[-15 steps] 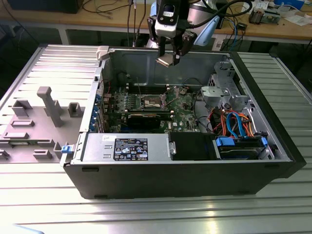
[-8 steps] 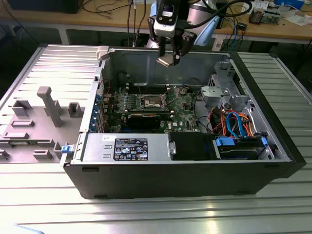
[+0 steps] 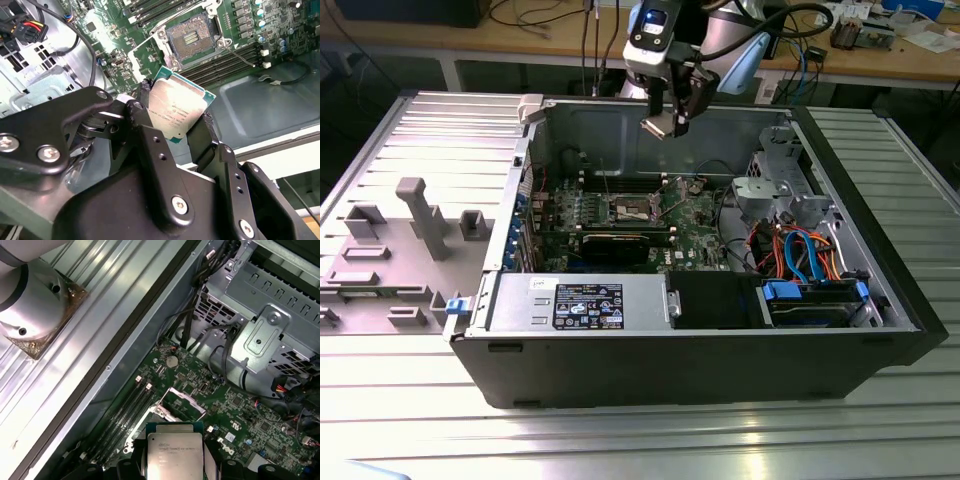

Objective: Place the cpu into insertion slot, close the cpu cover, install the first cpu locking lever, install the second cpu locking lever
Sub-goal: 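Place the cpu into insertion slot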

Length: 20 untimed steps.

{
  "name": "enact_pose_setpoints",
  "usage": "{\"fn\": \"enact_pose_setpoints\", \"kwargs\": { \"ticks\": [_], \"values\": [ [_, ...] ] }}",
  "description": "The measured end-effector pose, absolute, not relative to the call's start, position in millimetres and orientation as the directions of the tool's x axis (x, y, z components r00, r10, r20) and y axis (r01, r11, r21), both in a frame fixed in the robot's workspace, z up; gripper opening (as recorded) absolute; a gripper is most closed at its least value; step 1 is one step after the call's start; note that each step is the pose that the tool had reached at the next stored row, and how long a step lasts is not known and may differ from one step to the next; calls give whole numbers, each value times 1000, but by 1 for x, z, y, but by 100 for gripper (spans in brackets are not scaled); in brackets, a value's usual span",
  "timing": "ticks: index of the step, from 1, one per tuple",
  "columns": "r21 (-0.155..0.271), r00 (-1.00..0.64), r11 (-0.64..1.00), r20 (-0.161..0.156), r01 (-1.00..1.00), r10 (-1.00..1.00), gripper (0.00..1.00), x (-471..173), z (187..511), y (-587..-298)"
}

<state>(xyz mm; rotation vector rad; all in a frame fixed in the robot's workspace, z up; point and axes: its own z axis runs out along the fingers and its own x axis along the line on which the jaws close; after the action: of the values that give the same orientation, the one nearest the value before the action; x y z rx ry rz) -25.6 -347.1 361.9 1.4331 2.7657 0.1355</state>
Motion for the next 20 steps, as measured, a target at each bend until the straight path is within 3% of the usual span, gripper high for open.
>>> {"fn": "enact_pose_setpoints", "kwargs": {
  "ticks": [20],
  "values": [
    [88,-495,491,19,866,869,55,-26,361,-347]
  ]
}}
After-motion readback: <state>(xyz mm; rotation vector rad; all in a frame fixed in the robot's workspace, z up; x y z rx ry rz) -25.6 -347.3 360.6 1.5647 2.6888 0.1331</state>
